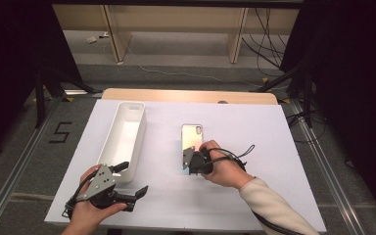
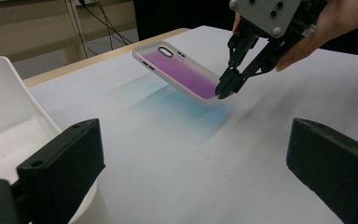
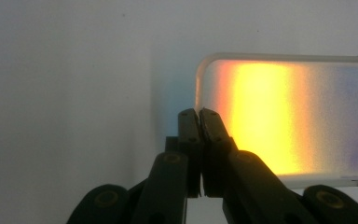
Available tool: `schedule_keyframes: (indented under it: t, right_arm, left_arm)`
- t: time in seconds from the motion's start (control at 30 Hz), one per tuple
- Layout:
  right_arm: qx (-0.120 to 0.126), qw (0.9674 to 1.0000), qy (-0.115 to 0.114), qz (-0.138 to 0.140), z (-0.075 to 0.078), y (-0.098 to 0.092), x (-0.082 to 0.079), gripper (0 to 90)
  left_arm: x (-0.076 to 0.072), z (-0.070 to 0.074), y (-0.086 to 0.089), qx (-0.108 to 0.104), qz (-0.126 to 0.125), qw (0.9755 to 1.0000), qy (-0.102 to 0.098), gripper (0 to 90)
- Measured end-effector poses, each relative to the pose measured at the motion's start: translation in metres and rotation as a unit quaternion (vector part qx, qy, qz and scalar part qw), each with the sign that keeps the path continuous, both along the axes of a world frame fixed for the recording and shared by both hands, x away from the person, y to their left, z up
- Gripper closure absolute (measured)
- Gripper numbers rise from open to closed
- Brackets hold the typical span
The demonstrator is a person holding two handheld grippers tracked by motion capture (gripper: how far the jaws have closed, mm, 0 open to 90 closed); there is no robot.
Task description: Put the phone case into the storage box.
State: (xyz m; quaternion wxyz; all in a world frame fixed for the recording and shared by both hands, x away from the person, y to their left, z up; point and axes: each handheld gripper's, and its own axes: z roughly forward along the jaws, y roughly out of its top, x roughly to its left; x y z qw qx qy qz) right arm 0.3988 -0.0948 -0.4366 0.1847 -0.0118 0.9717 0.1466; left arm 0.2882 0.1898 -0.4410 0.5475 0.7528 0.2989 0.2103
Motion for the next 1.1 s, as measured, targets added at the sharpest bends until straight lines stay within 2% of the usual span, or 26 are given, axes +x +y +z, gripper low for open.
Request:
schedule_keyframes:
  t: [0.13, 0.17, 0.3, 0.33, 0.43, 0.47, 0.5, 0.67, 0.77, 0.83, 0.97, 1.1]
  right_arm:
    - [0.002, 1.0000, -0.006, 0.002, 0.001, -0.002, -0.004, 89.1]
    - [-0.005, 0.9999, -0.011, 0.010, 0.002, -0.003, -0.004, 89.2]
    - [0.007, 0.9999, -0.010, 0.004, 0.003, -0.004, -0.009, 89.1]
    - [0.001, 0.9998, -0.015, 0.011, 0.004, -0.004, -0.009, 89.1]
    - [0.009, 0.9999, -0.010, 0.010, 0.004, -0.004, -0.011, 89.1]
    - [0.010, 0.9999, -0.006, 0.001, 0.005, -0.004, -0.012, 89.1]
    - [0.006, 0.9997, -0.018, 0.016, 0.005, -0.004, -0.012, 89.1]
    - [0.015, 0.9997, -0.015, 0.012, 0.005, -0.006, -0.016, 89.1]
    - [0.018, 0.9995, -0.015, 0.020, 0.005, -0.008, -0.018, 89.1]
    - [0.018, 0.9997, -0.011, 0.014, 0.005, -0.008, -0.019, 89.1]
    - [0.022, 0.9993, -0.022, 0.023, 0.006, -0.009, -0.021, 89.1]
    - [0.022, 0.9996, -0.014, 0.014, 0.008, -0.011, -0.025, 89.1]
  left_arm:
    - [0.000, 0.000, 0.000, 0.000, 0.000, 1.0000, 0.000, 3.3]
    - [0.000, 0.000, 0.000, 0.000, 0.000, 1.0000, 0.000, 3.3]
    - [0.000, 0.000, 0.000, 0.000, 0.001, 1.0000, 0.000, 3.3]
    - [0.000, 0.000, 0.000, 0.000, 0.001, 1.0000, 0.000, 3.4]
    - [0.001, 0.000, 0.000, 0.001, 0.000, 1.0000, 0.000, 3.4]
    - [0.001, 0.000, 0.000, 0.002, 0.000, 1.0000, 0.000, 3.4]
    - [0.001, 0.000, 0.000, 0.001, 0.000, 1.0000, 0.000, 3.5]
    - [0.000, 0.000, 0.000, 0.001, 0.000, 1.0000, 0.001, 3.4]
    - [0.000, -0.001, 0.000, 0.001, 0.000, 1.0000, 0.002, 3.5]
    - [0.000, 0.000, 0.000, 0.002, 0.000, 1.0000, 0.000, 3.5]
    - [0.001, -0.001, 0.000, -0.001, -0.001, 1.0000, 0.001, 3.5]
    - [0.001, -0.001, -0.001, -0.001, -0.001, 1.0000, 0.002, 3.5]
